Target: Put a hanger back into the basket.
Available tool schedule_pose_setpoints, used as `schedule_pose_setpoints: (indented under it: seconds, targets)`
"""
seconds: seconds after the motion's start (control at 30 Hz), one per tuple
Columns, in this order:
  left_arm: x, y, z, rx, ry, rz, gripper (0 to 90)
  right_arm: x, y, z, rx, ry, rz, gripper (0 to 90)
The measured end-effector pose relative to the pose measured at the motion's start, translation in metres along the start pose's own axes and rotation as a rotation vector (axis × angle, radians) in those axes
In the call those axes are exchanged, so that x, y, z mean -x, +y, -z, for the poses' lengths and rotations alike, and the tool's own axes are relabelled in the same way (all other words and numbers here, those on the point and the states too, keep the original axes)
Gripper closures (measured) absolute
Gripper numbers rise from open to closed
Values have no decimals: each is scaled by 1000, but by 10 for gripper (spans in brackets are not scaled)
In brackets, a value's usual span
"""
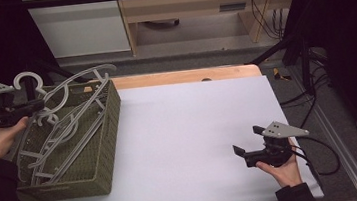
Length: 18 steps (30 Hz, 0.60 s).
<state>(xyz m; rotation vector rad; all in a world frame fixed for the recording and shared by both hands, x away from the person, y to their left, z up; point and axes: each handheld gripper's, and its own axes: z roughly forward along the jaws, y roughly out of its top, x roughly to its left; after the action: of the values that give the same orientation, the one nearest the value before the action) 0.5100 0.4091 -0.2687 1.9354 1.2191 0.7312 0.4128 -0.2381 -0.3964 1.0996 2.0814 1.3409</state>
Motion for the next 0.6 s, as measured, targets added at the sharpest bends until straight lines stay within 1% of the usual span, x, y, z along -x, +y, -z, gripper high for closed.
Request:
schedule_pose_setpoints:
  seconds: [0.17, 0.33, 0.37, 0.6]
  targets:
    - [-6, -9, -7, -29, -1, -12, 832, 1, 0, 0, 2, -3, 4, 42]
    - [-12, -17, -10, -34, 2, -11, 832, 2, 0, 1, 7, -5, 5, 40]
    - [-13, -18, -10, -38, 5, -17, 832, 2, 0, 1, 7, -5, 5, 40]
    - [-25, -27, -10, -47, 18, -2, 831, 2, -1, 0, 0, -6, 4, 41]
